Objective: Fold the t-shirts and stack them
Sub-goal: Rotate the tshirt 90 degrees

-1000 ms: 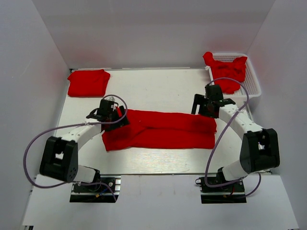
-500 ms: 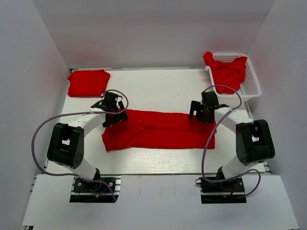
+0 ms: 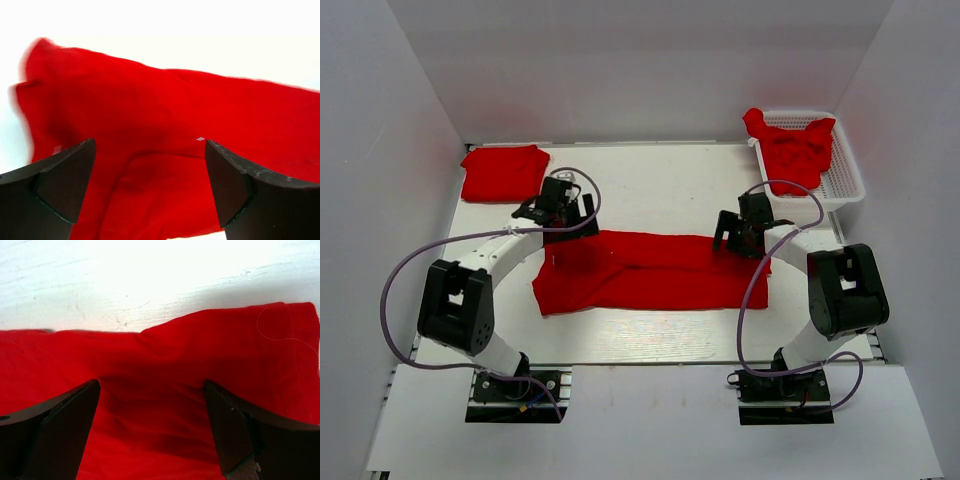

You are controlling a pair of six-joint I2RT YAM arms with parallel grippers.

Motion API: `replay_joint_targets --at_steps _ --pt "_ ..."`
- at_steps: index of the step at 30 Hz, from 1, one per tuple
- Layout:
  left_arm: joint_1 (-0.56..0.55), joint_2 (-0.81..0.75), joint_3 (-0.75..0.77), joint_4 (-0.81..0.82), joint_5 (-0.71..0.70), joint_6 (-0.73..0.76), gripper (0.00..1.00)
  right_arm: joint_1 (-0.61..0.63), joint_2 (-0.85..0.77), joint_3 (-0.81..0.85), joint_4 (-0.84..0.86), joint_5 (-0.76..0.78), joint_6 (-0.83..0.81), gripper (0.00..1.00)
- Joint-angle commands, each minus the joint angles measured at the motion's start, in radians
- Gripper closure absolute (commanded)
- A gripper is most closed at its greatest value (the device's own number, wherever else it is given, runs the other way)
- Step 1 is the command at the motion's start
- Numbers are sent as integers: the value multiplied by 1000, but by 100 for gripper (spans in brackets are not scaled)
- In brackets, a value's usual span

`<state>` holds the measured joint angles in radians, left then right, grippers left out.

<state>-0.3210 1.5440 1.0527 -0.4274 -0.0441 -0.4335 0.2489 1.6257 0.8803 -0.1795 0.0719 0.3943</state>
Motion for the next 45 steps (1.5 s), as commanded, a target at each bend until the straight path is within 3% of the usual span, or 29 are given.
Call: replay_joint_targets --at_steps 1,8,15,20,21,23,24,25,27,28,33,37,45 --pt "-18 27 -39 75 112 10 0 -3 17 -20 28 31 35 10" --pt "-27 119 -92 84 70 -31 0 -2 13 -35 14 40 46 10" --pt "-7 342 33 24 -23 -63 0 9 -15 -64 -43 48 25 10" --pt "-7 631 427 -91 -56 -22 0 27 -84 -130 -83 -10 32 10" --pt "-7 744 583 -114 -25 2 0 35 -105 -171 -83 -24 35 10" --pt "-27 855 740 -142 12 35 0 53 -142 -211 -83 -103 15 10" --pt "-27 911 923 -163 77 35 0 67 -159 -233 -86 -125 9 10" --pt "-27 1030 1022 -189 128 54 0 85 -170 -242 -89 -168 -3 10" --pt "-38 1123 1238 -197 246 55 0 131 -173 -267 -98 -230 -34 10" --pt "-38 1154 1274 -168 281 55 0 148 -164 -267 -109 -285 -78 10" --pt "-78 1208 1314 142 470 -3 0 292 -138 -245 -112 -429 -183 10" --pt "-124 1285 1405 216 471 -60 0 469 -63 -110 -81 -509 -245 10" --pt "-135 1343 1434 314 392 -145 0 655 229 129 9 -596 -296 10"
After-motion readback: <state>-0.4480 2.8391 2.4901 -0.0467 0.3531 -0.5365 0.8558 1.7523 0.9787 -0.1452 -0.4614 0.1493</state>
